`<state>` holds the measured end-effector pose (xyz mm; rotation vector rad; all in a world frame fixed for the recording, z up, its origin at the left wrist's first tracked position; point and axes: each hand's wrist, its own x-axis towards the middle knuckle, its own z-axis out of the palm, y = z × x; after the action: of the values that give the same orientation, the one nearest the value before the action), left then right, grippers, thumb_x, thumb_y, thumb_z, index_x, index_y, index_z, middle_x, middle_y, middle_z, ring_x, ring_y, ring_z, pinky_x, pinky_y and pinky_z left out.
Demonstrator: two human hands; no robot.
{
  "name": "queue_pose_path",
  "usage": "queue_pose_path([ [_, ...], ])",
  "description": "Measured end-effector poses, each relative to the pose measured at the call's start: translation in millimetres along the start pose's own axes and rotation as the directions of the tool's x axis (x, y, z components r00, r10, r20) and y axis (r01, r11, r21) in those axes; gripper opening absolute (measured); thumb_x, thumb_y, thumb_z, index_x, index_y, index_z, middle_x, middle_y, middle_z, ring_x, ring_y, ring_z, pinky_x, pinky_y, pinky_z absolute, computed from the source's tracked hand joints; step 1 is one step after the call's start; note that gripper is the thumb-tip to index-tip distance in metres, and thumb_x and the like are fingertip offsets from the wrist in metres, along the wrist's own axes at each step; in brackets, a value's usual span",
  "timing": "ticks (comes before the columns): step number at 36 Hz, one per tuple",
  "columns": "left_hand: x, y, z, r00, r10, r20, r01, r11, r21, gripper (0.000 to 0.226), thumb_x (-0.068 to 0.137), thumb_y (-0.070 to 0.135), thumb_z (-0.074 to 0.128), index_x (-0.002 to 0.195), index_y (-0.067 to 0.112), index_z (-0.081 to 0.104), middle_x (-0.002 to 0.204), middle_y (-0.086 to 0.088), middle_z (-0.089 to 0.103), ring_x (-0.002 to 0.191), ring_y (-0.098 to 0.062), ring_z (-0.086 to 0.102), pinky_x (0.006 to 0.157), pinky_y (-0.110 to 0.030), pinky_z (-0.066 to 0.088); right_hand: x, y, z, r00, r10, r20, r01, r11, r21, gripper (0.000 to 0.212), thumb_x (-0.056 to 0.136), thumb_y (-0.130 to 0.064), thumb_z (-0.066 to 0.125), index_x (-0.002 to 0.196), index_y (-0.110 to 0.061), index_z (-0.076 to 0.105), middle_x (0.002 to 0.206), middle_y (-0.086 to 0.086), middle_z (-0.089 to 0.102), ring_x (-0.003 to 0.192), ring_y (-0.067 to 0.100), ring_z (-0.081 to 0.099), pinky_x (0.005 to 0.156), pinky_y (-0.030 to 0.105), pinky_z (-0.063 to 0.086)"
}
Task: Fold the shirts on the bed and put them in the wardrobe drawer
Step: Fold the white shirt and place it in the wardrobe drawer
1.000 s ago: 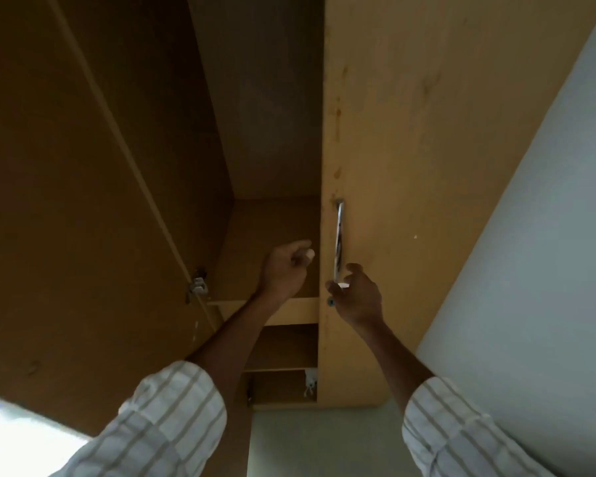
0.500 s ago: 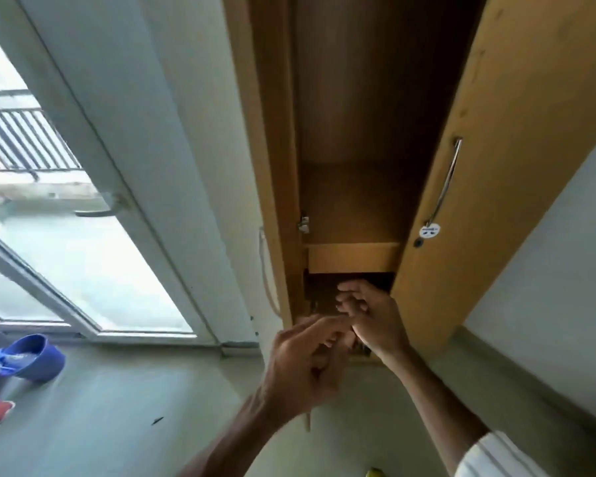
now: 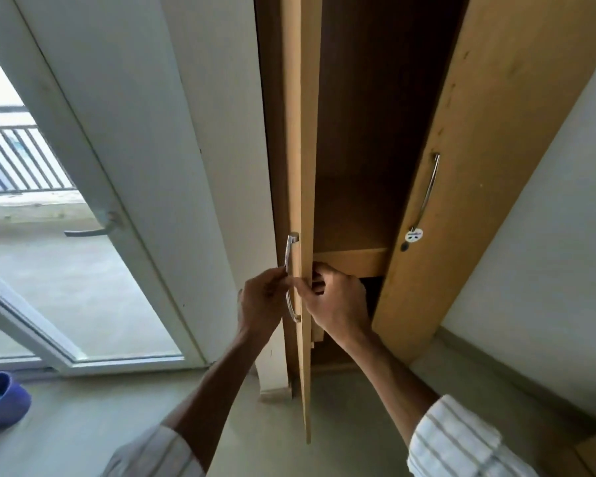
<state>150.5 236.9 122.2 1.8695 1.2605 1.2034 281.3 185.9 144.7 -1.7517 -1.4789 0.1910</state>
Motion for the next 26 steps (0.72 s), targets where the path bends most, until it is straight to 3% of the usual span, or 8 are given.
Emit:
queue_pose_path([
  [2, 7.1, -4.1, 2.5, 1.0, -0.011, 0.023, 0.011, 1.0, -0.009, 0.012, 0.09, 0.024, 0.072, 0.098, 0.018, 0.078, 0.081, 0.014, 0.073, 0.072, -0.002, 0.069, 0.064, -0.019, 0.057, 0.4, 2.7, -4.9, 1.0, 0.023, 0.015, -0.023, 0.999, 0.026, 0.047, 0.087, -0.064, 0.053, 0.101, -0.022, 0.072, 0.09, -0.009, 0.075, 0.071, 0.007, 0.071, 0.067, 0.028, 0.061],
  [4, 11.5, -5.1, 7.5, 0.998, 0.007, 0.056, -0.007, 1.0, -0.011, 0.013, 0.088, 0.025, 0.074, 0.095, 0.016, 0.079, 0.078, 0.012, 0.073, 0.07, -0.004, 0.068, 0.062, -0.019, 0.057, 1.1, 8.7, -12.5, 0.998, 0.048, 0.029, -0.05, 0.998, 0.046, 0.046, 0.084, -0.063, 0.054, 0.099, -0.022, 0.072, 0.089, -0.01, 0.074, 0.071, 0.005, 0.07, 0.067, 0.023, 0.06],
  [6, 14.6, -3.7, 16.0, 0.994, 0.049, 0.1, -0.048, 0.999, -0.009, 0.01, 0.086, 0.022, 0.076, 0.093, 0.014, 0.078, 0.076, 0.014, 0.071, 0.071, 0.002, 0.067, 0.06, -0.012, 0.052, 3.5, 20.1, -20.2, 0.998, 0.06, 0.037, -0.062, 0.997, 0.055, 0.028, 0.089, -0.05, 0.065, 0.096, -0.024, 0.071, 0.091, -0.011, 0.073, 0.072, 0.001, 0.069, 0.067, 0.018, 0.057],
  [8, 20.2, -0.7, 28.9, 0.983, 0.098, 0.155, -0.097, 0.995, -0.013, 0.009, 0.086, 0.02, 0.077, 0.092, 0.013, 0.077, 0.077, 0.015, 0.071, 0.071, 0.001, 0.068, 0.059, -0.012, 0.052, 8.1, 35.8, -29.3, 0.997, 0.074, 0.036, -0.077, 0.994, 0.073, 0.011, 0.09, -0.039, 0.071, 0.089, -0.03, 0.065, 0.09, -0.011, 0.073, 0.074, 0.001, 0.069, 0.068, 0.017, 0.057],
  [16, 49.6, 32.5, 99.2, 0.921, 0.191, 0.339, -0.195, 0.98, -0.023, 0.008, 0.087, 0.028, 0.075, 0.089, 0.02, 0.075, 0.072, 0.018, 0.068, 0.071, -0.001, 0.066, 0.06, -0.015, 0.052, 37.1, 102.3, -67.9, 0.986, 0.164, -0.042, -0.158, 0.981, 0.114, 0.021, 0.092, -0.042, 0.07, 0.086, -0.021, 0.069, 0.08, -0.016, 0.072, 0.069, -0.007, 0.068, 0.057, 0.007, 0.048],
  [19, 68.2, 46.8, 133.3, 0.91, 0.144, 0.389, -0.163, 0.986, 0.016, 0.0, 0.088, 0.024, 0.076, 0.088, 0.024, 0.076, 0.071, 0.02, 0.066, 0.067, 0.002, 0.063, 0.056, -0.012, 0.046, 55.4, 121.1, -87.4, 0.978, 0.194, -0.071, -0.183, 0.973, 0.144, 0.01, 0.092, -0.036, 0.07, 0.087, -0.028, 0.069, 0.077, -0.021, 0.071, 0.071, -0.005, 0.069, 0.061, 0.013, 0.054],
  [23, 103.2, 57.4, 180.1, 0.903, 0.115, 0.415, -0.146, 0.988, 0.044, 0.008, 0.085, 0.026, 0.076, 0.078, 0.024, 0.073, 0.069, 0.007, 0.07, 0.07, -0.016, 0.067, 0.062, -0.031, 0.05, 92.6, 154.3, -108.5, 0.966, 0.234, -0.105, -0.229, 0.972, 0.06, 0.011, 0.091, -0.033, 0.072, 0.081, -0.028, 0.072, 0.066, -0.024, 0.065, 0.061, -0.007, 0.065, 0.061, 0.012, 0.048],
  [26, 129.1, 63.5, 210.2, 0.905, 0.047, 0.423, -0.082, 0.994, 0.066, 0.014, 0.084, 0.027, 0.076, 0.076, 0.018, 0.07, 0.067, 0.0, 0.068, 0.07, -0.02, 0.064, 0.067, -0.03, 0.049, 130.1, 181.4, -119.0, 0.953, 0.295, -0.073, -0.3, 0.951, -0.072, 0.01, 0.086, -0.03, 0.073, 0.091, -0.022, 0.076, 0.08, -0.014, 0.074, 0.072, 0.0, 0.067, 0.069, 0.023, 0.05],
])
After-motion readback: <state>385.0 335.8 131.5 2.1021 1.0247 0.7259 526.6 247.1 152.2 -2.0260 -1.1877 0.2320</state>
